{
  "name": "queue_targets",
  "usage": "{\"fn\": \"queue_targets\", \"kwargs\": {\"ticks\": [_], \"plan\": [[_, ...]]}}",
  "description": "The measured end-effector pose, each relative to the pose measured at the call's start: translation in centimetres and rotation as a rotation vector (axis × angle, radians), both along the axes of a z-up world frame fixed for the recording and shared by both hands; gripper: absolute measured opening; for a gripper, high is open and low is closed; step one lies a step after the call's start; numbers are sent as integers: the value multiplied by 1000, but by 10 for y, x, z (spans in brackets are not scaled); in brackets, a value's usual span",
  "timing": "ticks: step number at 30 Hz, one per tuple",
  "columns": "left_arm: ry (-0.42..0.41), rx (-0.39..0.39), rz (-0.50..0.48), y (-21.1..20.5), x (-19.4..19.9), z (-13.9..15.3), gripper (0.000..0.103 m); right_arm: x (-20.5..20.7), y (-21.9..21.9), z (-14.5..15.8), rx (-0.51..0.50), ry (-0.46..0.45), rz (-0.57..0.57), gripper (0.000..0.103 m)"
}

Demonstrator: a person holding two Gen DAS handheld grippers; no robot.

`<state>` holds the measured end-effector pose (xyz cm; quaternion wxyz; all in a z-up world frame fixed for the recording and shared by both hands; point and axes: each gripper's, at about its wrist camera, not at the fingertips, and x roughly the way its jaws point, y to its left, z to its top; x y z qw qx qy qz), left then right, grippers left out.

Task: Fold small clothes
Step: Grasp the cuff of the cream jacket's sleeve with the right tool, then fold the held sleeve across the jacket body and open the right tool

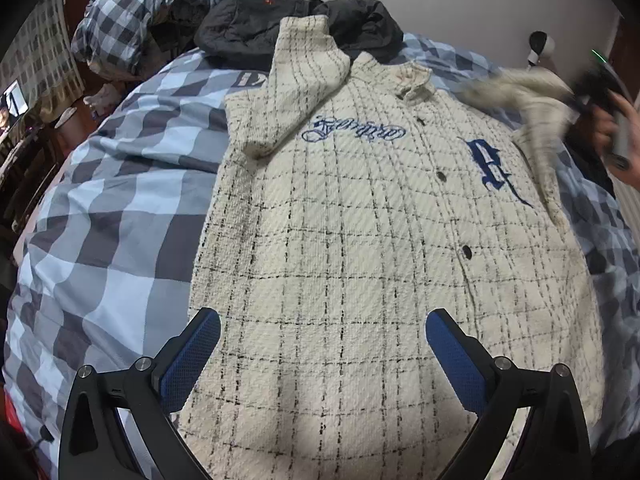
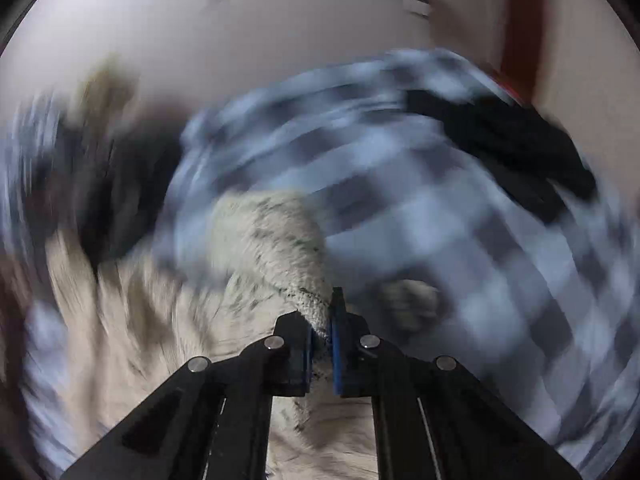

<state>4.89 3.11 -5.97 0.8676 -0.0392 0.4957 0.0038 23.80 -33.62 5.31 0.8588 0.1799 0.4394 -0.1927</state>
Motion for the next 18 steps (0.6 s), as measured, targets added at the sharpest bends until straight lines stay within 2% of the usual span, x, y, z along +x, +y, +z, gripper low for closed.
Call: {"fn": "queue_targets", "kwargs": {"ticks": [1,2,3,5,6,8,10,11,12,14,17,18], "plan": [[-7,2,-1,0,-1,2,103,-22,-34,5,78,-13,-77,6],[-15,6,-3,0,-3,4,103,-45,-70,4,155,0,-158,11],[-19,8,-5,0,-3,5,103,-68,-102,-1,220,39,-236,17],[-27,13,-8,0,-5,7,103,-115,-152,-10,281,130,-361,18],[-28,14,-10,-1,-6,8,103,-134,-168,-10,256,166,-408,18],[-32,13,-16,-1,-7,9,103,-173,-193,1,105,247,-501,18],[-35,13,-22,-3,-7,10,103,-195,-204,14,-9,266,-546,20],[-37,14,-26,-3,-7,10,103,-202,-206,19,-54,277,-560,30],[-37,14,-28,-4,-7,10,103,-197,-204,20,-73,298,-554,41],[-36,11,-29,-4,-6,9,103,-184,-186,17,-57,306,-463,45],[-34,13,-23,-4,-3,8,103,-145,-138,8,33,240,-263,48],[-34,12,-21,-4,-3,8,103,-133,-116,6,76,207,-200,58]]}}
